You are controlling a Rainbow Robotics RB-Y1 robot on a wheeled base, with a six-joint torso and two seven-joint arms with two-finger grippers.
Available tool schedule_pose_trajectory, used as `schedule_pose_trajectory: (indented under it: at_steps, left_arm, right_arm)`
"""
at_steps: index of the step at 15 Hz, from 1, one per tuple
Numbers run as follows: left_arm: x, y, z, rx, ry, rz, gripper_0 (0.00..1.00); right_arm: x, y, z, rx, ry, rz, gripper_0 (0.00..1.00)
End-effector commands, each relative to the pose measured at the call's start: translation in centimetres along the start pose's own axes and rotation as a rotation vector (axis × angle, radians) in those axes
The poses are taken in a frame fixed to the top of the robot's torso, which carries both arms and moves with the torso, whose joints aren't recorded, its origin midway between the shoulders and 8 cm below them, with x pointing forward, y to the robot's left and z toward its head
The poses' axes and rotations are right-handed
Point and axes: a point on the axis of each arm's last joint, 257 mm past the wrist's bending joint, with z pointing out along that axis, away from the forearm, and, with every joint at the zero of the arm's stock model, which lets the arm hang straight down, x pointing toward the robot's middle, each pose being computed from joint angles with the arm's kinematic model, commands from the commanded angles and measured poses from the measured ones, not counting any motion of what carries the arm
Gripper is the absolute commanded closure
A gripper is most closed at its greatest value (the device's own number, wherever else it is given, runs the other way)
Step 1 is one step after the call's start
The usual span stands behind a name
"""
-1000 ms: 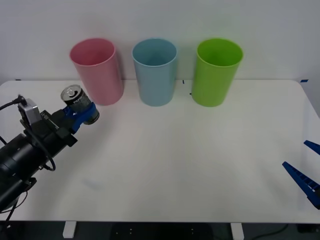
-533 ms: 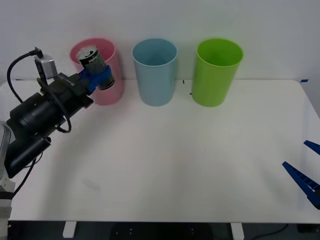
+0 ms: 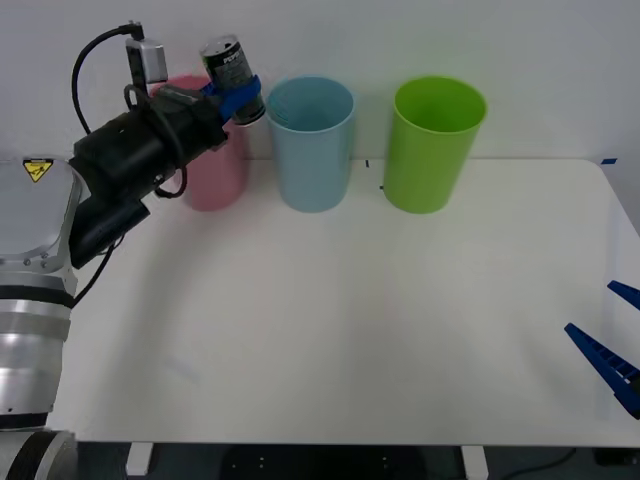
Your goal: Grasp the object on the table and drop it into the matching bin: aluminum can to the light blue bin, PET bottle to the pink bin.
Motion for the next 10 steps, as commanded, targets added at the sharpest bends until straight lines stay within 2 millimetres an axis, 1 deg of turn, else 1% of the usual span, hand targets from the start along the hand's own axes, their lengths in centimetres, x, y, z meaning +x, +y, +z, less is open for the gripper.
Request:
schedule_pose_trajectory:
  at_steps: [1, 3, 5, 6, 9, 10]
  left_arm:
    - [-0.7, 0.6, 2.8, -0.023, -0.005, -0.006, 1.00]
    - [-0.4, 1.2, 4.9, -0.054, 0.003, -0.008, 1.00]
    - [-0.1, 1.2, 6.4, -0.086, 0.001, 0.002, 1.00]
    - [-0.1, 0.9, 7.4, -0.108, -0.010, 0.008, 1.00]
    - [0.4, -0.2, 9.2, -0.169, -0.035, 0.055, 1.00]
    - [0.5, -0.3, 9.6, -0.199, -0.046, 0.083, 1.00]
  right_arm:
    - [0.0, 0.0, 0.0, 0.000, 0.000, 0.000, 0.00]
    - [0.0, 0.0, 0.0, 0.000, 0.000, 0.000, 0.00]
    - [0.0, 0.0, 0.0, 0.000, 0.000, 0.000, 0.00]
    - [0.0, 0.0, 0.0, 0.000, 0.000, 0.000, 0.00]
    - [0.0, 0.0, 0.0, 0.000, 0.000, 0.000, 0.00]
    - [0.0, 0.0, 0.0, 0.000, 0.000, 0.000, 0.00]
